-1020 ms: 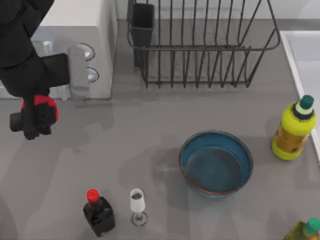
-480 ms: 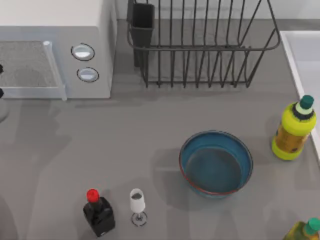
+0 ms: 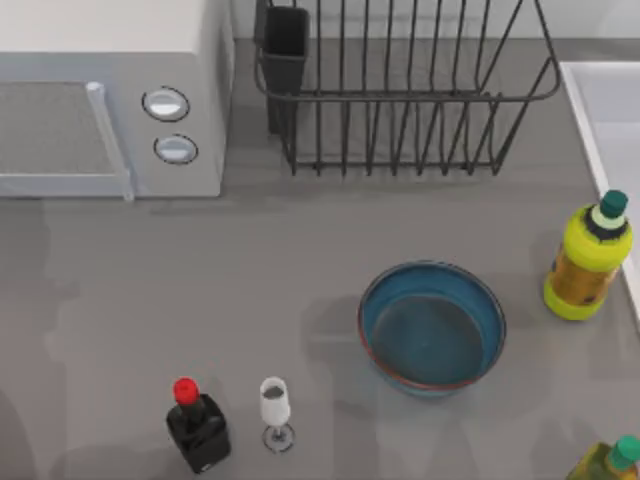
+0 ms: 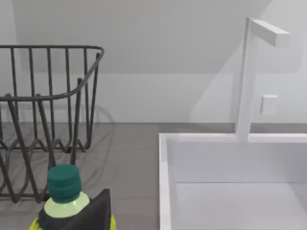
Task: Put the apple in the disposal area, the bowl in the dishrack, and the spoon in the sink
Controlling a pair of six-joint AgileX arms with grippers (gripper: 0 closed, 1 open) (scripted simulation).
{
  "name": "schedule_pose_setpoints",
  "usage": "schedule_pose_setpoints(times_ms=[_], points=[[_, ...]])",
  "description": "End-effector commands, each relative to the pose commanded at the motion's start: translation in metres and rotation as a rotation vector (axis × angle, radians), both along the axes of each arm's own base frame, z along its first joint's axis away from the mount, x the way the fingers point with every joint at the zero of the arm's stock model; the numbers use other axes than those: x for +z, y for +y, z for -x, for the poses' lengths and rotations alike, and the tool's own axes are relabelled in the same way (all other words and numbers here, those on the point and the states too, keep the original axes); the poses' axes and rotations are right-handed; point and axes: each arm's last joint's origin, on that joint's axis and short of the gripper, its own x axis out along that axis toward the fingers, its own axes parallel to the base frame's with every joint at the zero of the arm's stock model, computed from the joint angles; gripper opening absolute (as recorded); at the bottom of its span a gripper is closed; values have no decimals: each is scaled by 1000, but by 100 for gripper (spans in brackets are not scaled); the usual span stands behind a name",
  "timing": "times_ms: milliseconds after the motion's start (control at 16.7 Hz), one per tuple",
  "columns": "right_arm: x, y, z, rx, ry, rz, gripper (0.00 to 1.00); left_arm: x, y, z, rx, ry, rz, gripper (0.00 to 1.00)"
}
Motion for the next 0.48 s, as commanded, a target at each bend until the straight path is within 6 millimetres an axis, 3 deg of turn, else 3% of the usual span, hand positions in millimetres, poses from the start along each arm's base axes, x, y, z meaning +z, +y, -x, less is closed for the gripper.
schedule_pose_setpoints(times_ms=[480], points=[[0, 0, 0, 0, 0, 0, 100, -7, 24, 17, -309, 13, -76, 0]])
